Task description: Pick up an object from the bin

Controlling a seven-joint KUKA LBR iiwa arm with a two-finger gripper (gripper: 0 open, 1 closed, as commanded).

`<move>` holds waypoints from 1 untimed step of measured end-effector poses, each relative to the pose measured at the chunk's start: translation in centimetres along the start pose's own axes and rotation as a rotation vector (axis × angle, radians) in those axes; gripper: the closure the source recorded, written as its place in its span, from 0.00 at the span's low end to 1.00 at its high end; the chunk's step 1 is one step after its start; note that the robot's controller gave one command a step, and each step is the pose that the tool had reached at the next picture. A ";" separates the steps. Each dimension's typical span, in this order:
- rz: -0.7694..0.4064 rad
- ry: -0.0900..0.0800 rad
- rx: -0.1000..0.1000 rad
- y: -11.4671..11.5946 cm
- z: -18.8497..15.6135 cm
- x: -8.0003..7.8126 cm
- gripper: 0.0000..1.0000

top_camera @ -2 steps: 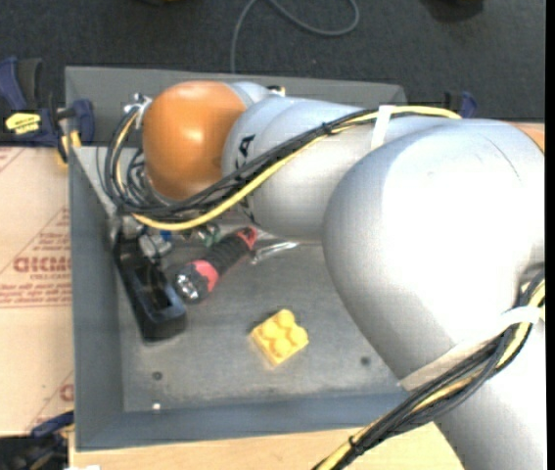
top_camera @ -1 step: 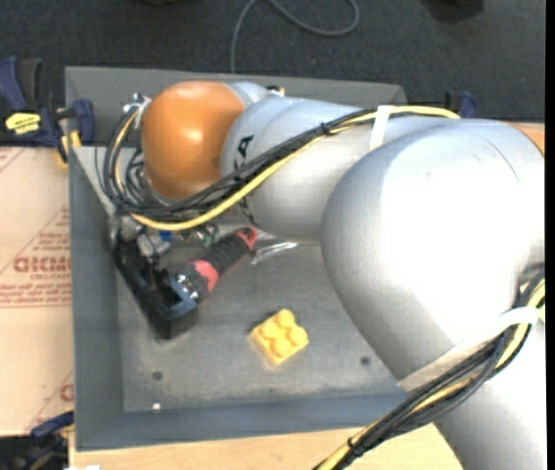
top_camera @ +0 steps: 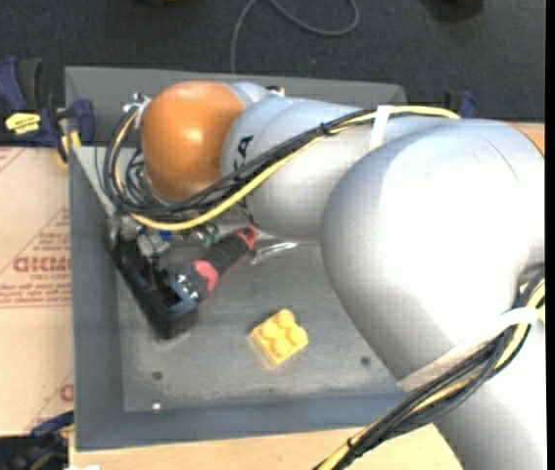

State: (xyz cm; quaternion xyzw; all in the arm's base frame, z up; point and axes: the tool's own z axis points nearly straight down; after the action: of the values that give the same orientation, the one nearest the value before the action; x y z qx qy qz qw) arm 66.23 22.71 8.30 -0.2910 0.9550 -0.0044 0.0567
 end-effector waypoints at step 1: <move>0.121 -0.016 0.003 -0.1 0.0 0.4 1.00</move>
Offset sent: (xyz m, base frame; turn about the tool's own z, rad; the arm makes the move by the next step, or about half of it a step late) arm -0.0237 0.0081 -0.0113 0.1183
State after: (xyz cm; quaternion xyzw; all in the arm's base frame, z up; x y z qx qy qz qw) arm 65.98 22.45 8.24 -0.2326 0.9704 -0.0001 0.0648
